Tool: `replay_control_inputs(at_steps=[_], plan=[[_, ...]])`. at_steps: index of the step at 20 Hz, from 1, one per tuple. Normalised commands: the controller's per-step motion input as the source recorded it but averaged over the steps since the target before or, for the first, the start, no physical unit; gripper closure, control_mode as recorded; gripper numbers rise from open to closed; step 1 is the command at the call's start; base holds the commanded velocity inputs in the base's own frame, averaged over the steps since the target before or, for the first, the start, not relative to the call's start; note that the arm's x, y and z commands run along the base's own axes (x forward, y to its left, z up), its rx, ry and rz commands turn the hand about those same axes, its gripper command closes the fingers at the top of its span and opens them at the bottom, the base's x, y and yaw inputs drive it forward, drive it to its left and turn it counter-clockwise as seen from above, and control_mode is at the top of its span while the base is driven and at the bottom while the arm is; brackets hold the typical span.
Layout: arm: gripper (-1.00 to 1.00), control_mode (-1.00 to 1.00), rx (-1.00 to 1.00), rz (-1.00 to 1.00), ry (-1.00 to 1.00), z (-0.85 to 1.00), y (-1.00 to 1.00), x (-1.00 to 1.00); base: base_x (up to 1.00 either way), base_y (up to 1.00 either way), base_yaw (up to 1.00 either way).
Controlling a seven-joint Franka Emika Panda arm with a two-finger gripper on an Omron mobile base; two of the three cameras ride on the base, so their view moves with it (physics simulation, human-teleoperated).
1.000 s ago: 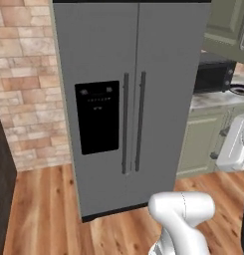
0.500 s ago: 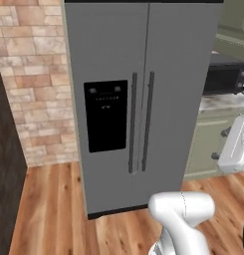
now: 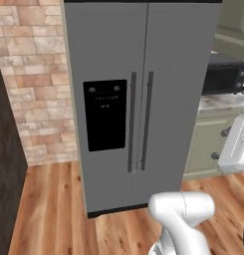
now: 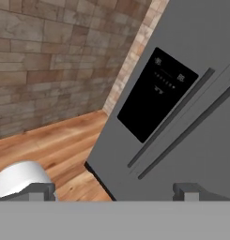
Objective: Move the hot dog bun to the plate on the dining table and place the condiment next to that plate. Then navigate to the fridge and take the sausage and place it on the plate as well.
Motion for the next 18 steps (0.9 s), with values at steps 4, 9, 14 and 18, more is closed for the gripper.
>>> replay_control_inputs(at_steps=[4,9,14,18], plan=[[-1.00,1.00,0.00,0.00,0.00,0.00,0.00,0.00,-0.15,-0.31,0.04],[-1.00,1.00,0.00,0.00,0.00,0.00,0.00,0.00,-0.33,-0.29,0.00],[-1.00,1.00,0.00,0.00,0.00,0.00,0.00,0.00,-0.27,-0.07,0.00],[-1.00,1.00,0.00,0.00,0.00,0.00,0.00,0.00,-0.38,-0.01,0.00]])
